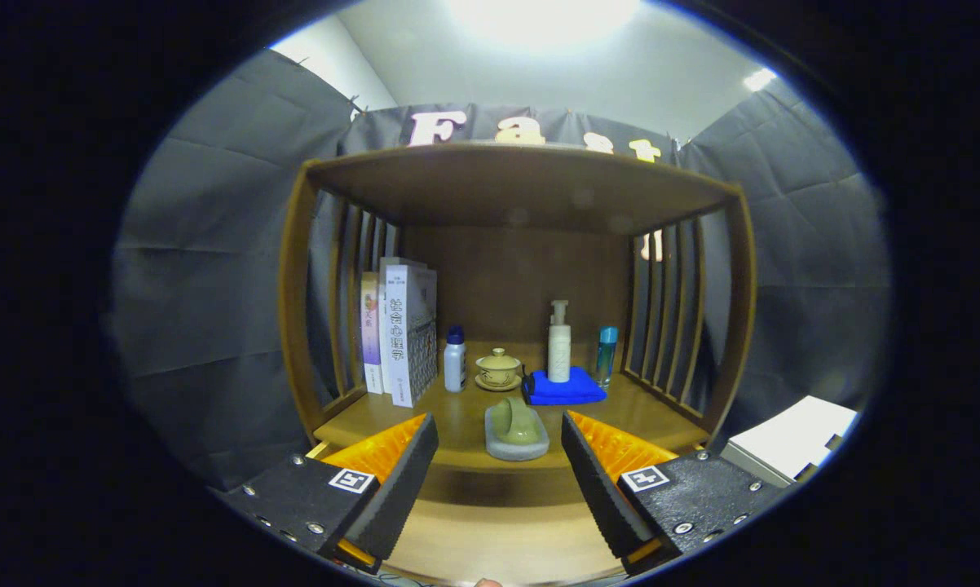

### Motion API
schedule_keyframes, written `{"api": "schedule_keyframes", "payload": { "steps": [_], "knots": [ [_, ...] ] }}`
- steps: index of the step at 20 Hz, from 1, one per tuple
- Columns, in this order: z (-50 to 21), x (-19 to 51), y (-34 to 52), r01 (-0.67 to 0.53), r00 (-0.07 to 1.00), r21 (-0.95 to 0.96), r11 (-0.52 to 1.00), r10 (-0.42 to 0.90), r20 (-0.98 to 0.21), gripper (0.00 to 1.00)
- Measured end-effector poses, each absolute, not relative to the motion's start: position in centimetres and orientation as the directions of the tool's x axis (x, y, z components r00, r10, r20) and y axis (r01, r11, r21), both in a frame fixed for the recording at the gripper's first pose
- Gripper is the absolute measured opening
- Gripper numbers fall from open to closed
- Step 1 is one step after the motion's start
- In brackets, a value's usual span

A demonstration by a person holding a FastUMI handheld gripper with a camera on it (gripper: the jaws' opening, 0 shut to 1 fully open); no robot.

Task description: Pull open the drawer, take out the items inside it, and place them on the countertop above the cabinet.

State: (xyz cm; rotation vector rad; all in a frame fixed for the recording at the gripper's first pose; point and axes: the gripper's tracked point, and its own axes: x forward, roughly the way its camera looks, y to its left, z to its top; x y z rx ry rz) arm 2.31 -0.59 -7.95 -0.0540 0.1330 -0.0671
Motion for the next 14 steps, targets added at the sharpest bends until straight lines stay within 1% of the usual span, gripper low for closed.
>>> {"api": "schedule_keyframes", "payload": {
  "steps": [4,6,8,12,14],
  "knots": [
    [-10.6,-2.9,1.1,0.039,0.991,-0.131,0.991,-0.056,-0.124,0.94],
    [-12.4,-4.7,2.2,0.017,0.990,-0.105,0.994,-0.031,-0.136,0.94],
    [-14.2,-6.3,2.8,-0.001,0.985,-0.093,0.996,-0.015,-0.171,0.94],
    [-17.5,-8.3,2.3,0.010,0.969,-0.144,0.989,-0.045,-0.242,0.95],
    [-18.6,-8.7,2.2,0.023,0.965,-0.140,0.990,-0.058,-0.255,0.95]
  ]
}}
